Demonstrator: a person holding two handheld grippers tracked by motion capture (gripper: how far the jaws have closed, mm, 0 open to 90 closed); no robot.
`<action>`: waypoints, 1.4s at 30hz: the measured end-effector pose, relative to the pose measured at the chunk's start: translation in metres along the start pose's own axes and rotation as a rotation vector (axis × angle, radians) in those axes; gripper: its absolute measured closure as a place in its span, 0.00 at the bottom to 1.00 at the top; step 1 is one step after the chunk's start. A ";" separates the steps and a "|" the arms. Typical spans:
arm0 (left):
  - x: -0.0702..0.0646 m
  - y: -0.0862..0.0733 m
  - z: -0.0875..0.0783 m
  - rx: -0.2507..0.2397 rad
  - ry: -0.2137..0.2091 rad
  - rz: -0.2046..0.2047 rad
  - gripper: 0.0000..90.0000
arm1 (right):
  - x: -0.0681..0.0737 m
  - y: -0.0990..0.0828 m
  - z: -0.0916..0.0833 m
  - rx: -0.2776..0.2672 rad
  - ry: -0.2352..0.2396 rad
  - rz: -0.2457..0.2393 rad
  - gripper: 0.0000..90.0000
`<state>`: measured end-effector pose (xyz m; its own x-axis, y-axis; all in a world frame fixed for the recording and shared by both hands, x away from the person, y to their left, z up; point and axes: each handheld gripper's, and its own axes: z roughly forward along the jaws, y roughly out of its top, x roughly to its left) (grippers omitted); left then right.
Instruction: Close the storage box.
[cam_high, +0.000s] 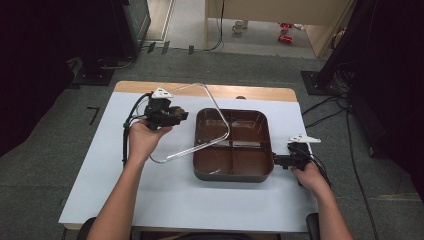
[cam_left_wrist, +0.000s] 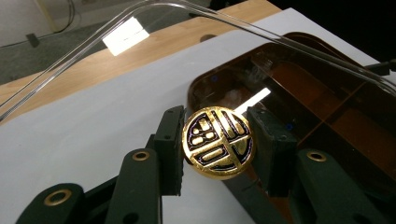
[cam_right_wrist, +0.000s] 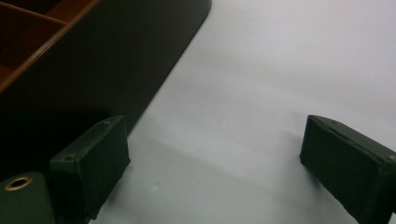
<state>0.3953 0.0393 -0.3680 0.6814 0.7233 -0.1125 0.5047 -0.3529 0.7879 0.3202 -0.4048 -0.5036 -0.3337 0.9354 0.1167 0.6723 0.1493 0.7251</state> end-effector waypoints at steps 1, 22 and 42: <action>-0.002 -0.001 0.003 0.001 -0.003 0.003 0.66 | 0.000 0.000 0.000 0.000 0.000 0.000 0.08; -0.061 -0.004 0.052 0.037 -0.134 0.110 0.66 | 0.000 0.000 0.000 -0.002 0.001 -0.002 0.08; -0.104 0.005 0.103 0.105 -0.266 0.282 0.66 | 0.002 0.000 0.001 0.004 -0.020 -0.015 0.09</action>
<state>0.3819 -0.0995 -0.4146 0.9073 0.4155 -0.0643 0.3205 -0.5845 0.7454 0.3199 -0.4026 -0.5038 -0.3307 0.9392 0.0920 0.6698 0.1649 0.7240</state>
